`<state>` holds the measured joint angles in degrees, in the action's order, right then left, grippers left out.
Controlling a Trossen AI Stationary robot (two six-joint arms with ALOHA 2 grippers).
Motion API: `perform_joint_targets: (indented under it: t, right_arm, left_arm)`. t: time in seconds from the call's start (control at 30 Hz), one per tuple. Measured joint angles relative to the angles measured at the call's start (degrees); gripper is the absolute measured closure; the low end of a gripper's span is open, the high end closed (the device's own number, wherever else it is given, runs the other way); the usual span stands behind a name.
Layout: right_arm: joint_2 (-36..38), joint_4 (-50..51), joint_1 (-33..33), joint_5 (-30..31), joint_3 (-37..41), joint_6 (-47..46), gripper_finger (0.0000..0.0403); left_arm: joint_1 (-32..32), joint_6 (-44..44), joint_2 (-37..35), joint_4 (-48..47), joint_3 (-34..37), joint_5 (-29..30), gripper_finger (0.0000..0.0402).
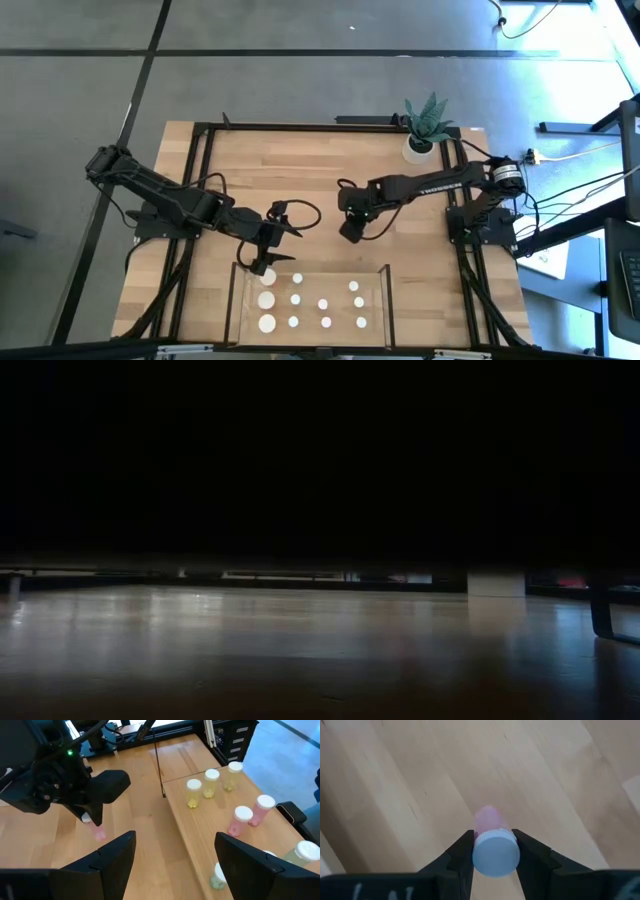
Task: Pick and place medicine bottles onto shelf by color
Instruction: Put the pink pill bottle on the shelf aligned with the other pink pill bottle
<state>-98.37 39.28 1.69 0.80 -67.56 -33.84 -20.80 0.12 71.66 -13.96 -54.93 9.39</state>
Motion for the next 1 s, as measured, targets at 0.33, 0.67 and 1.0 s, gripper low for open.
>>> perform_joint_targets:
  t: [0.33,0.67,1.0]
  right_arm:
    - [-0.07,-3.07,-0.04,-0.51,-0.04,-3.43,0.028]
    - [-6.71,-1.19,-0.93,-0.67,-15.15,3.15,0.028]
    - [-22.43,23.24,-2.58,-0.92,-37.86,9.19,0.028]
  left_arm:
    - [0.0,0.0,0.0,0.01,0.01,-0.01,0.0137]
    - [-0.14,-0.45,0.02,0.52,0.01,0.0,0.0137]
    - [-3.99,-1.14,-0.9,1.29,0.01,-0.04,0.0137]
